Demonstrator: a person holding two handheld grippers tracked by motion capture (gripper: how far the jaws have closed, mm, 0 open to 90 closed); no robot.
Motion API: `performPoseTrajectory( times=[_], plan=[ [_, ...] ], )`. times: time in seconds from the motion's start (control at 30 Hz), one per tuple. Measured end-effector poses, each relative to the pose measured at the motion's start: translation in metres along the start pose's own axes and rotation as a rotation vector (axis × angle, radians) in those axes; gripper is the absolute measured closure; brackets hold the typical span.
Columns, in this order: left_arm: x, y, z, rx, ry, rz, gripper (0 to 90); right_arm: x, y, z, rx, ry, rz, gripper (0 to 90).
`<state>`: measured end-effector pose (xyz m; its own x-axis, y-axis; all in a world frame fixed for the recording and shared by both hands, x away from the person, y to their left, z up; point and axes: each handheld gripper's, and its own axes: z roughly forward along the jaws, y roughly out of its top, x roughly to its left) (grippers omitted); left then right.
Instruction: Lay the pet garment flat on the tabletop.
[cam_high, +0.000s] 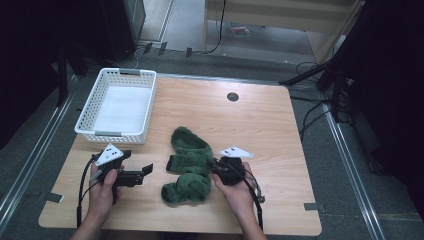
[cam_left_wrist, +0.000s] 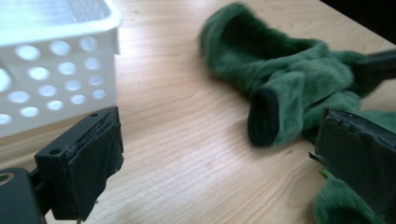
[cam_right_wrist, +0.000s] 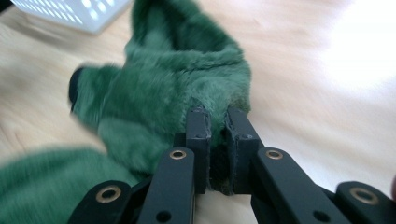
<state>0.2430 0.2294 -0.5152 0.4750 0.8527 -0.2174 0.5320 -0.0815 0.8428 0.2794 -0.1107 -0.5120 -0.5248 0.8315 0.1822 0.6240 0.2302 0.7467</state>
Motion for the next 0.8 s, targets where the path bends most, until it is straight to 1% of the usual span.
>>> performPoseTrajectory(
  times=[0.03, 0.07, 0.1, 0.13, 0.17, 0.2, 0.23, 0.3, 0.33, 0.37, 0.4, 0.43, 0.47, 0.53, 0.57, 0.6, 0.63, 0.67, 0.7, 0.73, 0.77, 0.8],
  plan=[
    [-0.001, -0.001, 0.002, 0.008, -0.002, 0.004, 1.3, 0.0, 0.0, 0.0, 0.0, 0.0, 0.0, 81.7],
    [-0.003, -0.001, 0.005, 0.018, -0.006, 0.009, 1.3, -0.004, -0.007, -0.004, 0.016, -0.003, 0.008, 79.8],
    [-0.005, -0.002, 0.007, 0.025, -0.012, 0.012, 1.3, -0.013, -0.017, -0.011, 0.042, 0.0, 0.024, 62.2],
    [-0.006, -0.002, 0.009, 0.028, -0.017, 0.013, 1.3, -0.013, -0.017, -0.011, 0.042, 0.0, 0.024, 62.2],
    [-0.008, -0.002, 0.011, 0.032, -0.02, 0.014, 1.3, -0.02, -0.016, -0.017, 0.032, 0.0, 0.024, 45.5],
    [-0.01, -0.002, 0.013, 0.032, -0.027, 0.008, 1.3, -0.02, -0.016, -0.017, 0.032, 0.0, 0.024, 45.5],
    [-0.013, -0.001, 0.016, 0.024, -0.03, -0.006, 1.3, -0.023, -0.011, -0.02, 0.01, -0.003, 0.027, 41.3],
    [-0.019, 0.001, 0.022, 0.022, -0.044, -0.022, 1.3, -0.03, 0.002, -0.026, -0.049, -0.005, 0.047, 39.9],
    [-0.021, 0.002, 0.025, 0.02, -0.045, -0.018, 1.3, -0.032, 0.014, -0.025, -0.079, 0.009, 0.045, 40.0],
    [-0.023, 0.004, 0.028, 0.022, -0.055, -0.012, 1.3, -0.032, 0.014, -0.025, -0.079, 0.009, 0.045, 40.0],
    [-0.024, 0.006, 0.033, 0.024, -0.069, -0.021, 1.3, -0.032, 0.02, -0.022, -0.082, 0.017, 0.033, 39.8],
    [-0.025, 0.009, 0.037, 0.024, -0.077, -0.031, 1.3, -0.031, 0.026, -0.017, -0.08, 0.021, 0.019, 39.5],
    [-0.026, 0.011, 0.041, 0.025, -0.085, -0.043, 1.3, -0.03, 0.031, -0.011, -0.075, 0.013, 0.005, 39.5],
    [-0.026, 0.015, 0.049, 0.026, -0.092, -0.051, 1.3, -0.027, 0.038, 0.003, -0.069, 0.004, -0.021, 39.5],
    [-0.026, 0.016, 0.053, 0.025, -0.088, -0.052, 1.3, -0.024, 0.042, 0.017, -0.049, -0.004, -0.041, 38.9],
    [-0.026, 0.017, 0.057, 0.028, -0.079, -0.051, 1.3, -0.024, 0.042, 0.017, -0.049, -0.004, -0.041, 38.9],
    [-0.026, 0.018, 0.062, 0.028, -0.07, -0.05, 4.1, -0.021, 0.045, 0.03, -0.031, -0.001, -0.06, 38.7],
    [-0.026, 0.02, 0.067, 0.035, -0.055, -0.05, 6.7, -0.02, 0.046, 0.036, -0.027, 0.001, -0.063, 38.7],
    [-0.026, 0.023, 0.072, 0.039, -0.038, -0.051, 6.7, -0.02, 0.046, 0.036, -0.027, 0.001, -0.063, 38.7],
    [-0.027, 0.025, 0.077, 0.042, -0.033, -0.05, 7.2, -0.02, 0.049, 0.047, -0.013, 0.006, -0.067, 38.8],
    [-0.027, 0.028, 0.082, 0.045, -0.033, -0.05, 7.2, -0.02, 0.049, 0.047, -0.013, 0.006, -0.067, 38.8],
    [-0.028, 0.031, 0.085, 0.051, -0.026, -0.049, 12.4, -0.02, 0.051, 0.055, 0.009, -0.01, -0.071, 39.8]
  ],
)
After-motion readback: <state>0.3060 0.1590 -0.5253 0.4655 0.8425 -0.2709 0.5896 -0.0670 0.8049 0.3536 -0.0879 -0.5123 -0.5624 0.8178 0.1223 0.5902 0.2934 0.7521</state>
